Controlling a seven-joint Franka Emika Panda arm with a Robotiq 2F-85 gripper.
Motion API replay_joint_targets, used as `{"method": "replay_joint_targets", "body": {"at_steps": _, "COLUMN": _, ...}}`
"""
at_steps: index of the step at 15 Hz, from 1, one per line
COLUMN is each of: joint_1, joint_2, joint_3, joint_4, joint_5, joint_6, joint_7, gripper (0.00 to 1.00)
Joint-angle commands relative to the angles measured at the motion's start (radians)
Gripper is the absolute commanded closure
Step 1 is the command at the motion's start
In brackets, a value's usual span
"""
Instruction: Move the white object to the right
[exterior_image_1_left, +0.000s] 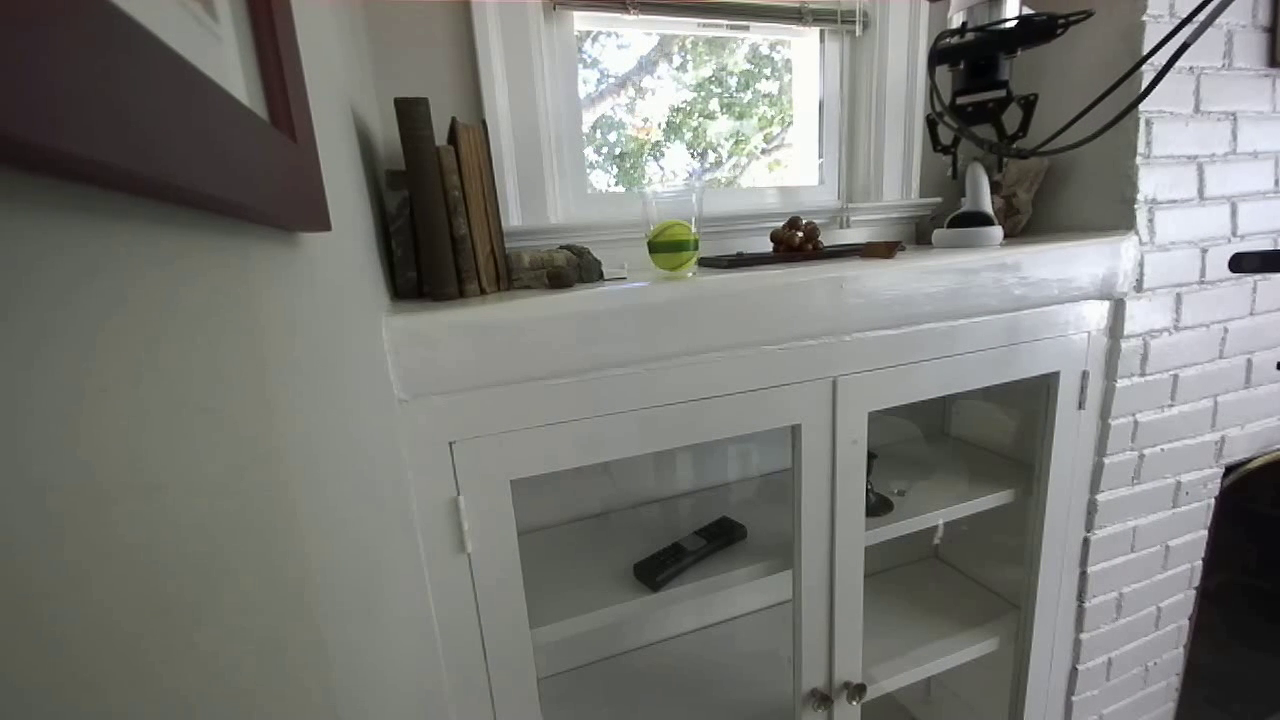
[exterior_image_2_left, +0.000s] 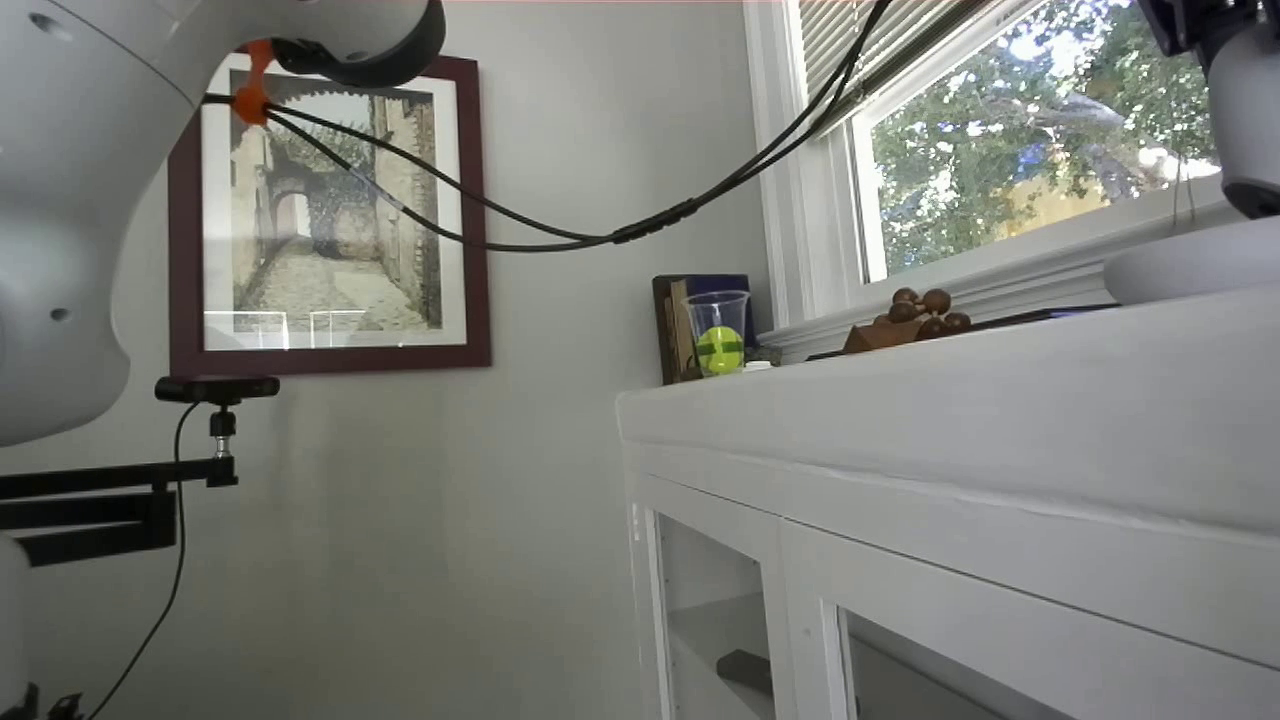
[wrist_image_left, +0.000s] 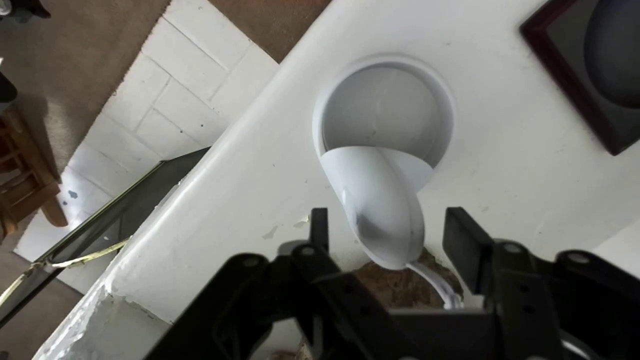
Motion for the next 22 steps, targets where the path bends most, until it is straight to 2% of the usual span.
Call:
{"method": "replay_joint_targets", "body": {"at_steps": 1, "joint_1": -0.001, "joint_2": 0.025, "joint_3": -0.006, "joint_4": 0.055, "joint_5": -0.02, "joint_6": -0.021, "joint_7": -0.004, "gripper": 0.07}}
{"method": "replay_joint_targets", "body": {"at_steps": 2, "joint_1": 0.003, "joint_2": 0.024, "joint_3": -0.01, "joint_4": 0.065, "joint_5": -0.033, "joint_6": -0.05, "joint_7": 0.003, "gripper": 0.0}}
{"method": "replay_joint_targets", "body": {"at_steps": 5, "joint_1": 0.023, "joint_2": 0.007, "joint_3": -0.025, "joint_4": 0.081, "joint_5": -0.103, "joint_6": -0.119, "joint_7": 0.017, "gripper": 0.0}}
{"method": "replay_joint_targets", "body": {"at_steps": 11, "joint_1": 0.067, "joint_2": -0.038, "joint_3": -0.038, "joint_4": 0.12, "joint_5": -0.195, "joint_6": -0.173, "joint_7": 0.029, "gripper": 0.0}}
{"method": "replay_joint_targets", "body": {"at_steps": 22, "joint_1": 0.178, "joint_2": -0.132, "joint_3": -0.015, "joint_4": 0.127, "joint_5": -0.209, "joint_6": -0.382, "joint_7": -0.054, "gripper": 0.0}}
